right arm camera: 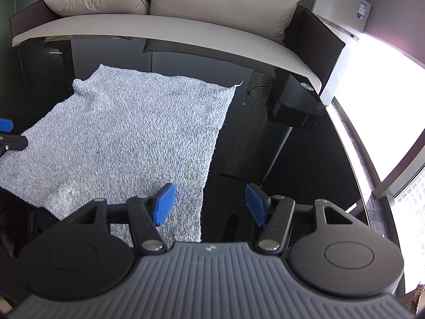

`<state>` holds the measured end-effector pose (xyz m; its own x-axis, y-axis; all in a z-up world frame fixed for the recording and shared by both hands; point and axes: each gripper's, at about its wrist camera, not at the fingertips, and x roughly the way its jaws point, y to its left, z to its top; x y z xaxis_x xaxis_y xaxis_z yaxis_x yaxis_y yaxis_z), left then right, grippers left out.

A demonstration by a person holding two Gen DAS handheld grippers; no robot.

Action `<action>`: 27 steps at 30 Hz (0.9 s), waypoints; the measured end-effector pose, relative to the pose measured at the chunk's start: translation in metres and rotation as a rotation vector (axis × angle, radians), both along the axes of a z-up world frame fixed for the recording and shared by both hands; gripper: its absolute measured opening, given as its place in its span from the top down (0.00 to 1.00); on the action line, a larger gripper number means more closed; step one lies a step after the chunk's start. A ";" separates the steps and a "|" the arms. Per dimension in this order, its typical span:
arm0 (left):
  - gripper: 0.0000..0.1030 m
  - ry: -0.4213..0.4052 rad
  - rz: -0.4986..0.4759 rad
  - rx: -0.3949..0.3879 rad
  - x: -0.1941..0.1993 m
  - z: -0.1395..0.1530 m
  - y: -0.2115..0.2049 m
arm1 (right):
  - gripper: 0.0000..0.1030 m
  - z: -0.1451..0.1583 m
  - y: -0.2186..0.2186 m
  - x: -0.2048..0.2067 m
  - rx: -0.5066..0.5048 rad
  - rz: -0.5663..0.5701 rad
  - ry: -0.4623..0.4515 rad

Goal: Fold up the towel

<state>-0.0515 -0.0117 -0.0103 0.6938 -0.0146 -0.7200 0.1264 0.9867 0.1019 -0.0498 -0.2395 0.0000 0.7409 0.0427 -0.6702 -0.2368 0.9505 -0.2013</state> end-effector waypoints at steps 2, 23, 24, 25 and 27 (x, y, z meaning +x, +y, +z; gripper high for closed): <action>0.52 -0.003 0.004 0.002 -0.004 0.000 0.000 | 0.40 -0.003 0.002 -0.003 -0.016 0.002 0.003; 0.52 -0.018 0.057 -0.041 -0.035 0.000 0.006 | 0.40 -0.005 -0.005 -0.027 0.027 -0.039 0.010; 0.52 -0.018 0.059 -0.043 -0.036 0.000 0.007 | 0.40 -0.005 -0.005 -0.028 0.028 -0.039 0.010; 0.52 -0.018 0.062 -0.046 -0.037 0.000 0.007 | 0.40 -0.005 -0.006 -0.028 0.031 -0.040 0.010; 0.52 -0.022 0.064 -0.050 -0.039 0.000 0.008 | 0.40 -0.004 -0.006 -0.029 0.038 -0.043 0.011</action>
<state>-0.0906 -0.0032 -0.0104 0.7100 -0.0052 -0.7042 0.0615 0.9966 0.0546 -0.0793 -0.2458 -0.0044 0.7351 0.0365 -0.6770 -0.1975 0.9668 -0.1623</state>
